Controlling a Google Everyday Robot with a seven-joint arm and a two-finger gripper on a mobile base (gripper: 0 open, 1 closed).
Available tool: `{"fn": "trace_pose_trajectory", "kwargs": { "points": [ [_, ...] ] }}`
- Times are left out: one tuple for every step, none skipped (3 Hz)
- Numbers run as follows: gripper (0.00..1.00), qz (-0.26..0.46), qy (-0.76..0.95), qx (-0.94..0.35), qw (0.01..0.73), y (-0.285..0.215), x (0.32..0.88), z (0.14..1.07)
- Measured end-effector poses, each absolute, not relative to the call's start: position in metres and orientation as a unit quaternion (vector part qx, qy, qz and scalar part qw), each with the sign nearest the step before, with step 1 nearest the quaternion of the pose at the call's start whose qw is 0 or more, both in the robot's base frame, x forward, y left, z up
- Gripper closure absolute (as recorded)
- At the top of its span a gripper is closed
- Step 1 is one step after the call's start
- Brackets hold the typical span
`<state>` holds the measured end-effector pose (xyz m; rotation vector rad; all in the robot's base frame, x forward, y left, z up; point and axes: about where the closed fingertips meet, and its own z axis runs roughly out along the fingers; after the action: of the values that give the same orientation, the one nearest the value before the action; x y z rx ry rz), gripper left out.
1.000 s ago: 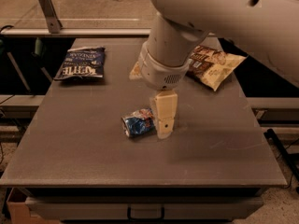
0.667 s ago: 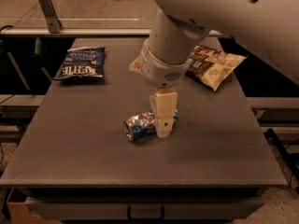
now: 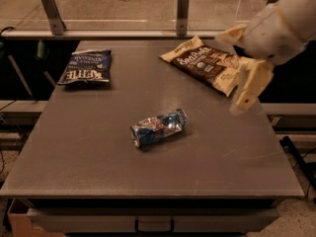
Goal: Knock redbull can over
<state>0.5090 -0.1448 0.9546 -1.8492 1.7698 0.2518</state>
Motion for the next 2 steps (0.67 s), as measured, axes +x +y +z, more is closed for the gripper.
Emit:
{"fn": "trace_pose_trajectory", "kwargs": {
  "points": [
    [0.00,0.101,0.696,-0.625,0.338,-0.213,0.491,0.996],
    [0.00,0.103,0.707,-0.581,0.390,-0.242,0.465,1.041]
  ]
}}
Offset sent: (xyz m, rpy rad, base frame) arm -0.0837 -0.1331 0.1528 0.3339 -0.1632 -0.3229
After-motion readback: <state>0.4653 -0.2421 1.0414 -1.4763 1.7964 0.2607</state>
